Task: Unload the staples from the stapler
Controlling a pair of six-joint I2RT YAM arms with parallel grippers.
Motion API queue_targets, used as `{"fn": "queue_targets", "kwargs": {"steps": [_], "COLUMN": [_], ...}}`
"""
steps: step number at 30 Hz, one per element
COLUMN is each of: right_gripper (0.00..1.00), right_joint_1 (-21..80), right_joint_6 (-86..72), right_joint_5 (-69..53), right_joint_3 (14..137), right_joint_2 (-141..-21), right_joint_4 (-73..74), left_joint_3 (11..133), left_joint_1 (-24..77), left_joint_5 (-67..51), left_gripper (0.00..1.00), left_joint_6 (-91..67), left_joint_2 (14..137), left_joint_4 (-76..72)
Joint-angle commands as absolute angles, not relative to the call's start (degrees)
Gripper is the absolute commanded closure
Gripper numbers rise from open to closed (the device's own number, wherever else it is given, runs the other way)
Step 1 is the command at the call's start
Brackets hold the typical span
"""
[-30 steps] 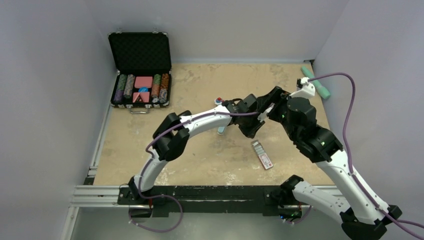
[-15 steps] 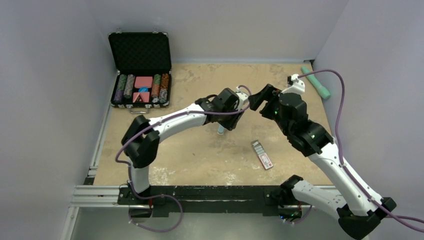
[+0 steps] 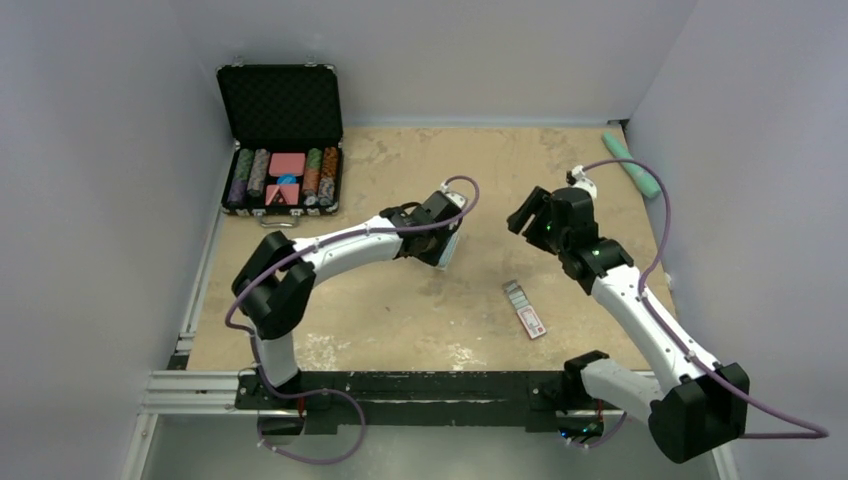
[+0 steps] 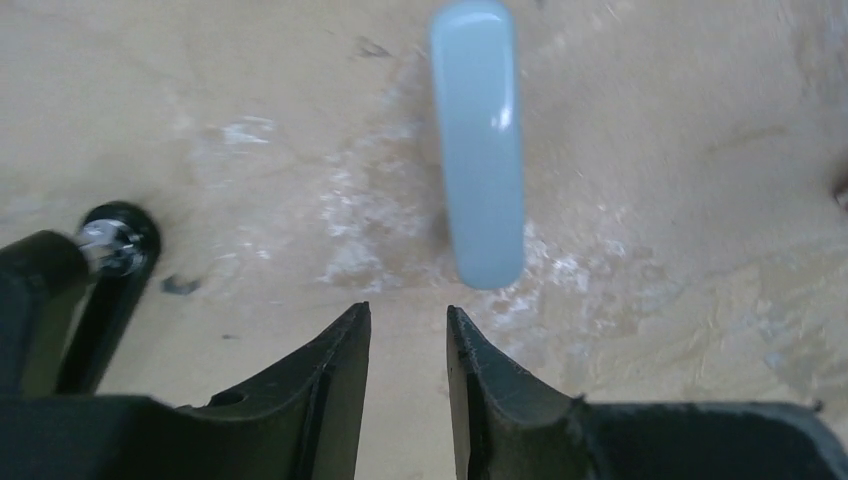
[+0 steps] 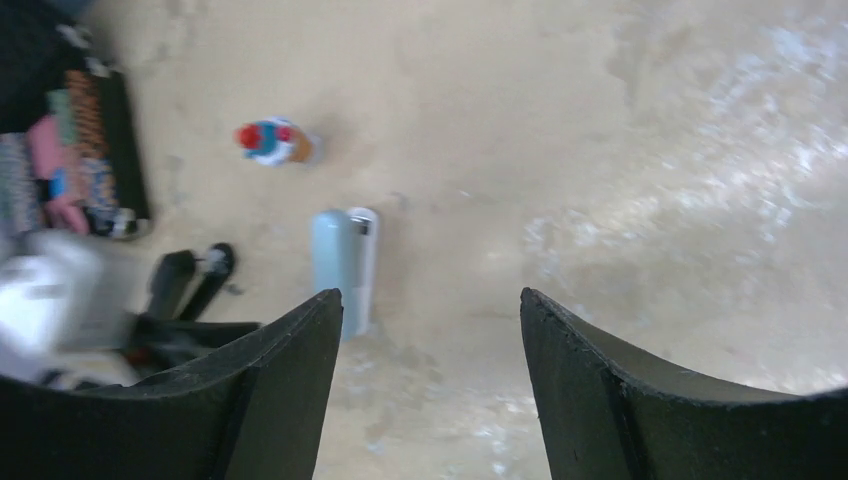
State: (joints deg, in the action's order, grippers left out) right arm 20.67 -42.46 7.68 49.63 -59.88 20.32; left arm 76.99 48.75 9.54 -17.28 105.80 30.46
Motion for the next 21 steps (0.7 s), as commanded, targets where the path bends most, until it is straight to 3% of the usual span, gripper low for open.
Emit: {"fn": "queue_targets", "kwargs": {"steps": [1,21], "right_gripper": [0.31,0.31], "right_joint_1": [18.90,18.90], "right_joint_6": [-39.30,-36.85], "right_joint_5": [10.56,6.07], "right_joint_3": [48.20,49.02], "right_joint_2": [-59.48,-59.85], "right_joint_4": [23.20,21.04], "left_joint_3": [77.84,81.92], "left_joint_1": [47.17,34.61], "left_joint_5": [26.78,32.66], "left_gripper": [0.62,0.72], "left_joint_6": [-22.65,-51.13], "left_joint_2": [100.20,110.11], "left_joint_4": [30.10,43.15]}}
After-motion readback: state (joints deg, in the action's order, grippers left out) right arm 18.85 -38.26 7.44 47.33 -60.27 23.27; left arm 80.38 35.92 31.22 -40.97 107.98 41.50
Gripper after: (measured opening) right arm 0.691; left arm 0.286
